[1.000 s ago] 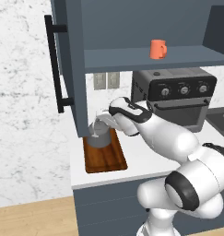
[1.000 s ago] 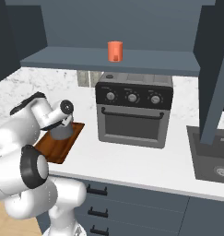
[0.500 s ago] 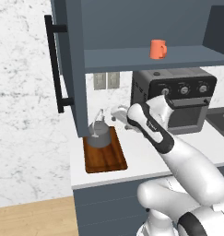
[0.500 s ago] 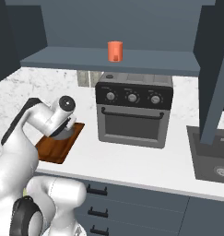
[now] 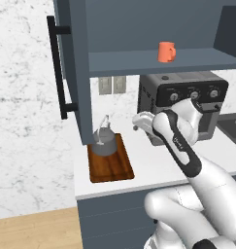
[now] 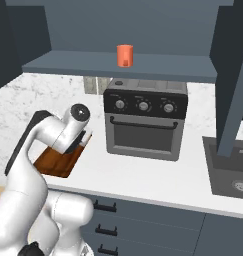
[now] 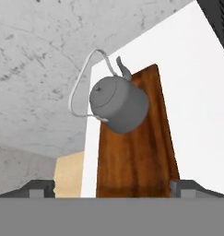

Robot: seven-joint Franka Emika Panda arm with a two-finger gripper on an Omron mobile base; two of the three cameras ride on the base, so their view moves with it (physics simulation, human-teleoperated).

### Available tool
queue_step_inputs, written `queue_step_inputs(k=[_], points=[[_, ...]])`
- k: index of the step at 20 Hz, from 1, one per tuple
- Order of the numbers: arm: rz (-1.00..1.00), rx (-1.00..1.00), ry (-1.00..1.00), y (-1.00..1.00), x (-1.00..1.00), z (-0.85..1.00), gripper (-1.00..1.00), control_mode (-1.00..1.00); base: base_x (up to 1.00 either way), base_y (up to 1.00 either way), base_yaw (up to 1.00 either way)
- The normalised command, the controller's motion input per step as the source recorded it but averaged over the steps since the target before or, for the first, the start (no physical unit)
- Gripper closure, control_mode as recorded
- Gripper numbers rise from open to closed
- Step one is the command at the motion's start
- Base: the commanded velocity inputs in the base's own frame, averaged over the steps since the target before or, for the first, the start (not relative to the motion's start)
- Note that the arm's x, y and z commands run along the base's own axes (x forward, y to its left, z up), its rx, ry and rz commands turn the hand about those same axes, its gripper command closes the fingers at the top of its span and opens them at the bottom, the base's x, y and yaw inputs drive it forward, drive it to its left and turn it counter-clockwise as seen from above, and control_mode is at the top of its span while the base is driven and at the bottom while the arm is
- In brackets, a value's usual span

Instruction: Pick the kettle from the counter and place it on the tray. Then pick the mug from the cabinet and place it on the tray. Then close the cabinet doors.

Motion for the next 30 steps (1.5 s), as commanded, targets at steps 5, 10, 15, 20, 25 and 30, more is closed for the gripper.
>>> queue_step_inputs(k=[5,10,15,20,25,30], points=[[-0.02,-0.25,0.19,-0.66,-0.63,0.75,-1.0,-1.0,0.0,0.0,0.0],[-0.01,-0.29,0.21,-0.9,-0.49,0.81,-1.0,-1.0,0.0,0.0,0.0],[0.02,-0.27,0.06,-0.64,-0.41,0.5,-1.0,-1.0,0.0,0.0,0.0],[0.06,-0.07,0.0,-0.2,-0.16,0.0,-1.0,-1.0,0.0,0.0,0.0],[0.0,0.0,0.0,0.0,0.0,0.0,-1.0,-1.0,0.0,0.0,0.0],[0.1,0.0,-0.07,0.0,0.01,0.2,-1.0,-1.0,0.0,0.0,0.0]])
